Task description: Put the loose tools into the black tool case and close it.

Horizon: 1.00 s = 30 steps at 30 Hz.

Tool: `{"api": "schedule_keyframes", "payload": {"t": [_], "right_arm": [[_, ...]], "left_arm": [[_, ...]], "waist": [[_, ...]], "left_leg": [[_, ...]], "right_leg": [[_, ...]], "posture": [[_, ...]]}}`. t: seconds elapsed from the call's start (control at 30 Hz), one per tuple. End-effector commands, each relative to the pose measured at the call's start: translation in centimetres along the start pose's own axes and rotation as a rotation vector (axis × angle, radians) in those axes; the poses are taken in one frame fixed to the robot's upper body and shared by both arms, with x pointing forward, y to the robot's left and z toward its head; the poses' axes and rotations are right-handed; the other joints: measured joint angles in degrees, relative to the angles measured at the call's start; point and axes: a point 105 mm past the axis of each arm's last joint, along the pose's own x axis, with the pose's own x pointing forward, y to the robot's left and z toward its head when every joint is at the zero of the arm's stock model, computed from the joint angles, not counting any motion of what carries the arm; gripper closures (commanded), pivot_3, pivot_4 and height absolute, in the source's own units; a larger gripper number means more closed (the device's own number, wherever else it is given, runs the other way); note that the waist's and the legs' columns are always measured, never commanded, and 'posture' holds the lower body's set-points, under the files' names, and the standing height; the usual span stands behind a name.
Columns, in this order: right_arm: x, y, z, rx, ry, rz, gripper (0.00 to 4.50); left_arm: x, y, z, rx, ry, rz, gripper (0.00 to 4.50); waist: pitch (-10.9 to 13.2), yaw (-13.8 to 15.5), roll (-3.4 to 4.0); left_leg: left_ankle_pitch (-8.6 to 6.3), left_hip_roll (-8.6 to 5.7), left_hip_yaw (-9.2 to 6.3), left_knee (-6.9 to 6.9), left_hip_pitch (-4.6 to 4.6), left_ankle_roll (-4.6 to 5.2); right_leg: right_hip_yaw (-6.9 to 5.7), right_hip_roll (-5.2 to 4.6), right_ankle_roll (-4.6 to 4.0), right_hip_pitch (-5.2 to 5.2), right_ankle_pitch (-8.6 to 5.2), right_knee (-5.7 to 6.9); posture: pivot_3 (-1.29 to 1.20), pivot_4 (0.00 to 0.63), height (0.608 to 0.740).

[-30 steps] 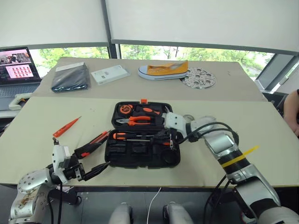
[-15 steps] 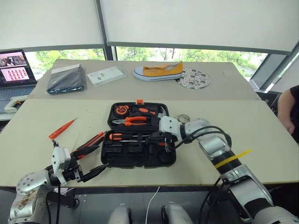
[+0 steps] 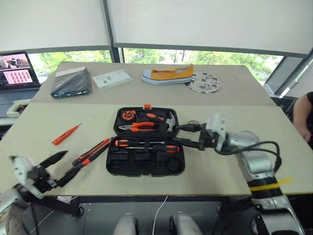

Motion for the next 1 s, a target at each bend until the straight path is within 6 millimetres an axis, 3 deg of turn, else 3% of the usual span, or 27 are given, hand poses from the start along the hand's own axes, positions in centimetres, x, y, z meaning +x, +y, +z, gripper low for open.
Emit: {"api": "schedule_keyframes", "payload": {"t": [0.03, 0.07, 0.1, 0.2, 0.33, 0.57, 0.67, 0.83, 1.0], "right_arm": [[-3.2, 1.5, 2.5, -0.084, -0.161, -0.005, 0.62], [-3.9, 1.4, 2.3, -0.08, -0.154, -0.051, 0.16], [-4.3, 1.3, 2.1, -0.077, -0.146, -0.084, 0.02], [-5.7, 1.3, 1.8, -0.051, -0.137, -0.154, 0.02], [-6.7, 1.7, 1.8, -0.069, -0.133, -0.218, 0.02], [-4.9, 3.8, 4.3, 0.0, -0.238, -0.182, 0.02], [-3.9, 4.1, 5.2, -0.001, -0.271, -0.166, 0.02], [-2.4, 3.9, 6.0, -0.039, -0.296, -0.119, 0.02], [-2.1, 3.8, 6.2, -0.059, -0.287, -0.098, 0.02]], "left_arm": [[-4.3, 3.9, -0.5, -0.017, 0.034, 0.252, 0.0], [-5.1, 4.5, -0.9, -0.053, 0.044, 0.305, 0.0], [-5.7, 4.9, -1.1, -0.079, 0.05, 0.34, 0.0], [-6.8, 5.9, -1.4, -0.11, 0.048, 0.414, 0.0], [-5.2, 7.1, -0.8, -0.121, 0.068, 0.454, 0.0], [3.2, 7.3, 2.2, -0.122, 0.152, 0.312, 0.0], [6.0, 8.1, 2.9, -0.126, 0.218, 0.311, 0.0], [9.2, 9.2, 2.3, -0.11, 0.348, 0.299, 0.0], [10.4, 9.3, 1.3, -0.085, 0.443, 0.265, 0.0]], "waist": [[0.0, -0.15, 0.0], [0.0, -0.19, 0.0], [0.0, -0.19, 0.0], [0.01, -0.05, -0.01], [0.0, 0.66, -0.03], [-0.02, 1.33, -0.06], [-0.02, 1.18, -0.1], [0.0, 0.31, -0.11], [0.0, -0.06, -0.13]], "left_leg": [[0.0, 0.02, 0.0, 0.0, 0.03, 0.0], [-0.02, 0.02, 0.02, -0.02, 0.05, -0.02], [-0.02, 0.02, 0.02, -0.02, 0.07, -0.02], [-0.02, 0.05, 0.04, -0.01, 0.08, -0.05], [-0.28, 0.1, 0.08, 0.0, 0.1, -0.49], [-0.25, 0.08, 0.18, 0.0, 0.06, -0.55], [-0.02, 0.09, 0.2, 0.0, 0.01, -0.15], [-0.01, 0.05, 0.22, -0.01, 0.04, -0.14], [-0.02, 0.04, 0.22, -0.01, -0.1, -0.14]], "right_leg": [[0.0, 0.02, 0.0, 0.01, -0.02, 0.0], [0.02, 0.01, 0.01, 0.01, -0.03, -0.01], [0.02, -0.01, 0.02, 0.02, -0.05, 0.0], [0.01, -0.08, -0.28, 0.02, -0.23, 0.02], [-0.06, -0.18, -0.27, 0.04, -0.22, 0.02], [-0.09, -0.15, -0.24, 0.07, -0.2, 0.02], [-0.1, -0.08, 0.09, 0.04, -0.01, 0.01], [-0.06, -0.03, 0.11, 0.05, 0.0, 0.04], [-0.04, -0.01, 0.11, -0.01, 0.0, 0.02]], "posture": [[0.0, 0.15, 0.74], [0.0, 0.15, 0.74], [0.0, 0.15, 0.74], [0.0, 0.15, 0.74], [0.0, 0.15, 0.74], [0.0, 0.15, 0.74], [0.0, 0.15, 0.74], [0.0, 0.15, 0.74], [0.0, 0.15, 0.74]]}}
